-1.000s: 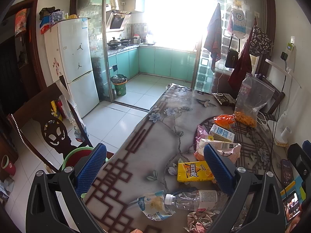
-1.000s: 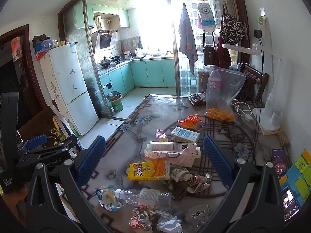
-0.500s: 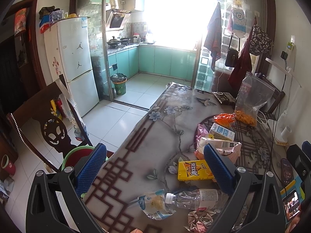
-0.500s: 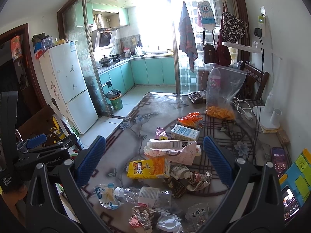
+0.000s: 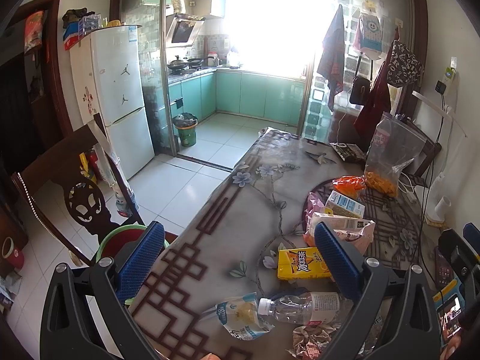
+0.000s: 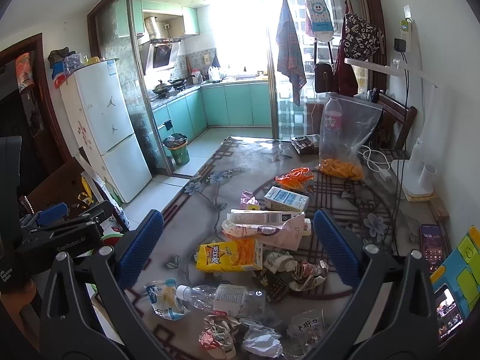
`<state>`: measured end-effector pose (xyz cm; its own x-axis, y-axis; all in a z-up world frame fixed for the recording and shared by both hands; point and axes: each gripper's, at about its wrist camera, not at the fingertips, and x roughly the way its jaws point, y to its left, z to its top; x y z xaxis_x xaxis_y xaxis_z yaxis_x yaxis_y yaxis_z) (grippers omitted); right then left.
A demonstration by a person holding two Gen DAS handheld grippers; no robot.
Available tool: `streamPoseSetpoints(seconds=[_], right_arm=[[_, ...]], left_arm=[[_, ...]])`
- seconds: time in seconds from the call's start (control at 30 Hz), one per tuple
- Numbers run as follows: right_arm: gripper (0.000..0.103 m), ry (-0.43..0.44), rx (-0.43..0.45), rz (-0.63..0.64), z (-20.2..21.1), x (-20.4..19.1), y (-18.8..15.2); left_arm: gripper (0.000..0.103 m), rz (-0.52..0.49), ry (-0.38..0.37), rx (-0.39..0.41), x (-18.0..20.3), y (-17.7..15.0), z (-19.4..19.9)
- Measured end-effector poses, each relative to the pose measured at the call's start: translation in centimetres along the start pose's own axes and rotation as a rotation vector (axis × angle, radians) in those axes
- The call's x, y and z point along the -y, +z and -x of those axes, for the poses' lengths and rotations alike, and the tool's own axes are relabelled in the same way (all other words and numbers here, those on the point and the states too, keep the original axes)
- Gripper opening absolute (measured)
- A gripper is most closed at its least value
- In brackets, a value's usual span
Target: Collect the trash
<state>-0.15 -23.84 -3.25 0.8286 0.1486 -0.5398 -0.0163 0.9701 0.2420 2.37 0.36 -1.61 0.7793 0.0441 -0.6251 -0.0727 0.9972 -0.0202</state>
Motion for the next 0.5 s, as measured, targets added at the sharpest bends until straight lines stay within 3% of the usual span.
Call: streamPoseSetpoints(seconds=[0.2, 0.23, 0.4, 0.5], right_arm=[[0.099, -0.007, -0.014, -0.004, -0.1, 0.2, -0.2], [0.099, -0.008, -0.016, -0.003, -0.1, 0.2, -0.2], [0.099, -0.017, -0.024, 0.036, -0.5, 0.6, -0.2], [0.099, -0.054, -0.058, 0.064, -1.4, 2.2, -0.2]], left_arm=[[0.095, 0.013, -0.02, 0.004, -0.4, 0.0, 0.0], [0.095, -0.035, 0.007, -0.017, -0.4, 0.0, 0.0], [0.095, -0.029, -0.014, 0.031, -1.2, -0.1, 0.6], [0.095, 0.038, -0.085, 0.031, -2.9, -0.7, 0.2]])
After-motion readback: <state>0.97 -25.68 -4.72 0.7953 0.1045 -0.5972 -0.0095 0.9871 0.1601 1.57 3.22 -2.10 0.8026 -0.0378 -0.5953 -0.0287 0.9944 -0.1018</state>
